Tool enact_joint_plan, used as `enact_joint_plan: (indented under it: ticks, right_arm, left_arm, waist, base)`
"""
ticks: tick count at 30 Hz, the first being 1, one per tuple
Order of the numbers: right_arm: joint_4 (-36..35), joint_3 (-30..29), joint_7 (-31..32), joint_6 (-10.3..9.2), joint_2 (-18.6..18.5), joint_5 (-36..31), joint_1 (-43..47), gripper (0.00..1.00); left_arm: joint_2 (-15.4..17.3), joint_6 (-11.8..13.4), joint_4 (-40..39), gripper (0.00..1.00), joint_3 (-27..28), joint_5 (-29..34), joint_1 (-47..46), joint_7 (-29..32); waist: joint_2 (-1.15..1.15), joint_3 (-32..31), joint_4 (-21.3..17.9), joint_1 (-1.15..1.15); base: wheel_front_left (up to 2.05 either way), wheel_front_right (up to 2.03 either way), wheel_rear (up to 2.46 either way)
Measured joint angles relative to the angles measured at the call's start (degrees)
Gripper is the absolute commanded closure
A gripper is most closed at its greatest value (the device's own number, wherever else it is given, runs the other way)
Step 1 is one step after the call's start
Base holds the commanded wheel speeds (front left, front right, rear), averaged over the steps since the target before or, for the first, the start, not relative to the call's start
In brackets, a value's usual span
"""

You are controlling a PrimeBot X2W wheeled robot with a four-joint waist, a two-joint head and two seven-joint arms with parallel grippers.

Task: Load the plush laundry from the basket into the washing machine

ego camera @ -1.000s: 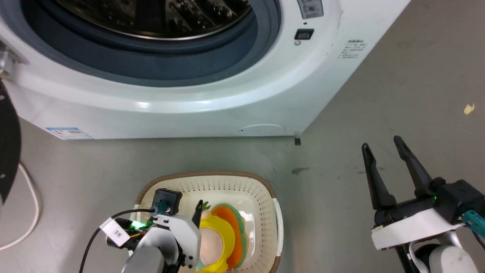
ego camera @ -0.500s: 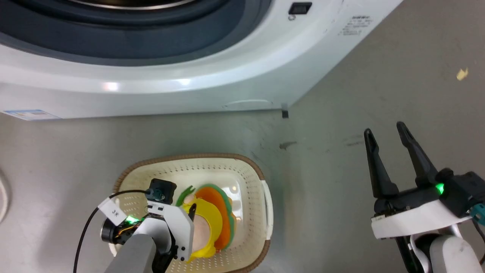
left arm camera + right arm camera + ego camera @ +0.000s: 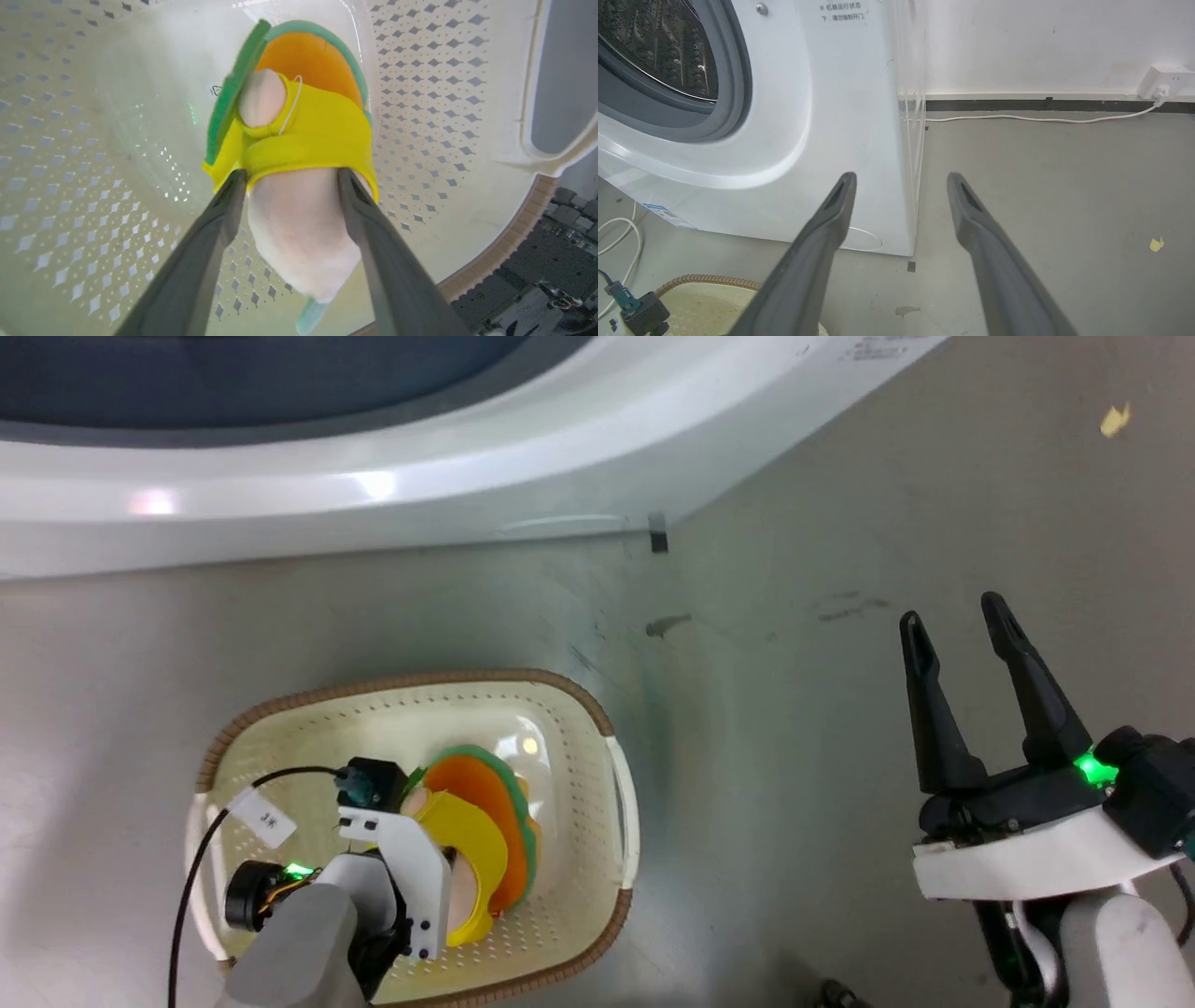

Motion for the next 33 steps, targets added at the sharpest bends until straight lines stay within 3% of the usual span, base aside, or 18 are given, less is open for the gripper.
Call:
enact_joint_plan:
  ticks: [6,8,14,21,33]
  right_arm:
    - [-1.0,2.19,-0.82,0.0,0.03,0.59,-0.62,0.0]
    - [-1.1,2.18,-1.21,0.0,0.03,0.99,-1.1,0.0]
    - [-1.14,2.54,-1.81,0.0,0.04,1.18,-2.72,0.0]
    - [-0.27,1.38,-2.61,0.0,0.04,-0.1,-3.0,0.0]
    - [1.89,-2.1,-4.14,0.0,0.07,-3.53,1.03,0.0]
  left_arm:
    - [0.45,-0.47,4.2,0.0,-2.11,-3.52,-3.48,2.34]
    - [0.79,-0.51,5.03,1.0,-2.98,-4.13,-4.11,2.93]
    - [1.49,-0.99,7.25,1.0,-5.32,-6.7,-5.16,2.34]
    - [0.74,-1.11,9.76,1.0,-8.5,-10.07,-4.7,-1.67]
    - [2.3,-2.02,8.0,1.0,-17.45,-14.67,0.44,-19.86]
  waist:
    - [0.0,4.09,-1.41,0.0]
    - [0.0,5.02,-1.76,0.0]
    - [0.0,5.99,-2.62,0.0]
    - [0.0,1.8,-1.64,0.0]
    - [0.0,-12.66,2.7,-0.01]
  base:
    - [0.0,0.0,0.0]
    - [0.0,0.0,0.0]
    - [0.0,0.0,0.0]
    - [0.0,0.0,0.0]
    - [0.0,0.0,0.0]
